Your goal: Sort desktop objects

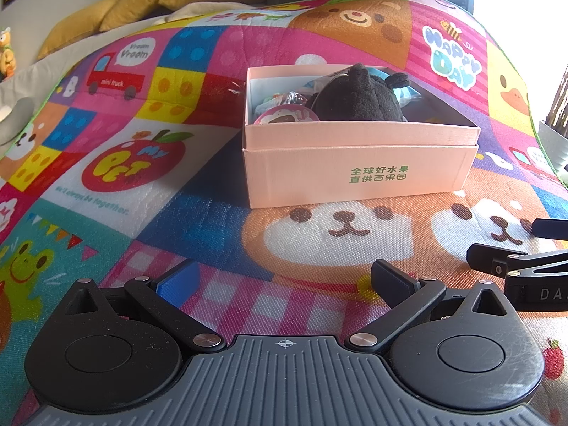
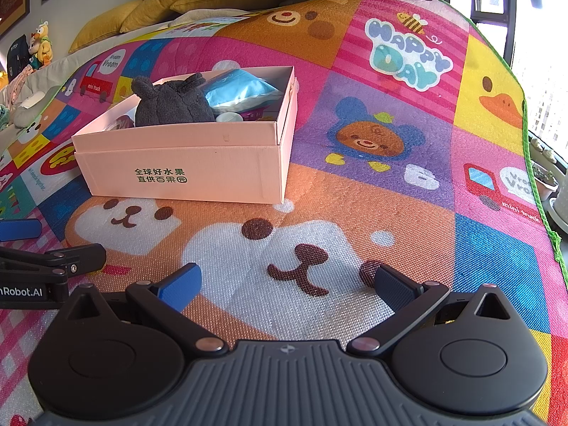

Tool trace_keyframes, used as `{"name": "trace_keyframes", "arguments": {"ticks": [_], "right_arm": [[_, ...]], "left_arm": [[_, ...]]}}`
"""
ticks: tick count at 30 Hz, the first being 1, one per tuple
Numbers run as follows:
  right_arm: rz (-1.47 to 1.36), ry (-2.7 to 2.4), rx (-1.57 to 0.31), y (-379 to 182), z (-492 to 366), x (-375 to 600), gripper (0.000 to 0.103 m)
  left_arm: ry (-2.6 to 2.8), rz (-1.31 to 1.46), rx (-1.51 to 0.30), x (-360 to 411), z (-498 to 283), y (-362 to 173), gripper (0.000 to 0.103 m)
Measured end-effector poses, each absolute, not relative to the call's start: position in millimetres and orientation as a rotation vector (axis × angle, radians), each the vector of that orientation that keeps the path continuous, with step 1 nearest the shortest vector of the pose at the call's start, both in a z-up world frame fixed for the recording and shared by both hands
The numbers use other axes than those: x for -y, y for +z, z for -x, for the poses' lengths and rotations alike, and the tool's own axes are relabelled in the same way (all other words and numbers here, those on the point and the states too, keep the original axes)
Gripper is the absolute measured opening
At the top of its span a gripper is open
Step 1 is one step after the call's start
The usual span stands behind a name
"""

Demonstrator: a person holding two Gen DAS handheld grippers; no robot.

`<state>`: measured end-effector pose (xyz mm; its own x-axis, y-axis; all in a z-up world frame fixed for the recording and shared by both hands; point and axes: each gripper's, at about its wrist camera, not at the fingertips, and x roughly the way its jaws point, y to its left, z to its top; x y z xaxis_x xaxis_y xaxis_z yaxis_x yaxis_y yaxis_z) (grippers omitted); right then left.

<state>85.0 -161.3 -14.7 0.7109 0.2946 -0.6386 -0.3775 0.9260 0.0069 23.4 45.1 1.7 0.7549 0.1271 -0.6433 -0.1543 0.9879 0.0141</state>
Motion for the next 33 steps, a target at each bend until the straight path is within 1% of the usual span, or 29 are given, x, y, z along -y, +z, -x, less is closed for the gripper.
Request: {"name": "trace_keyframes", "arguments": {"ticks": [15, 21, 33], "right_arm": [[0.128, 0.374, -0.685, -14.4, -85.0, 161.0, 0.103], [0.128, 0.374, -0.685, -14.6, -84.8, 161.2, 0.103], [0.128, 0.374, -0.685, -14.7, -85.3, 161.1, 0.103]], "left_arm": [[0.15, 0.043, -0.701, -46.9, -23.5, 2.1, 0.103], [0.151, 0.063, -0.744, -46.7, -23.0, 5.1, 0.103], [0.159, 0.062, -0.744, -45.1, -22.7, 4.7, 0.103]]}}
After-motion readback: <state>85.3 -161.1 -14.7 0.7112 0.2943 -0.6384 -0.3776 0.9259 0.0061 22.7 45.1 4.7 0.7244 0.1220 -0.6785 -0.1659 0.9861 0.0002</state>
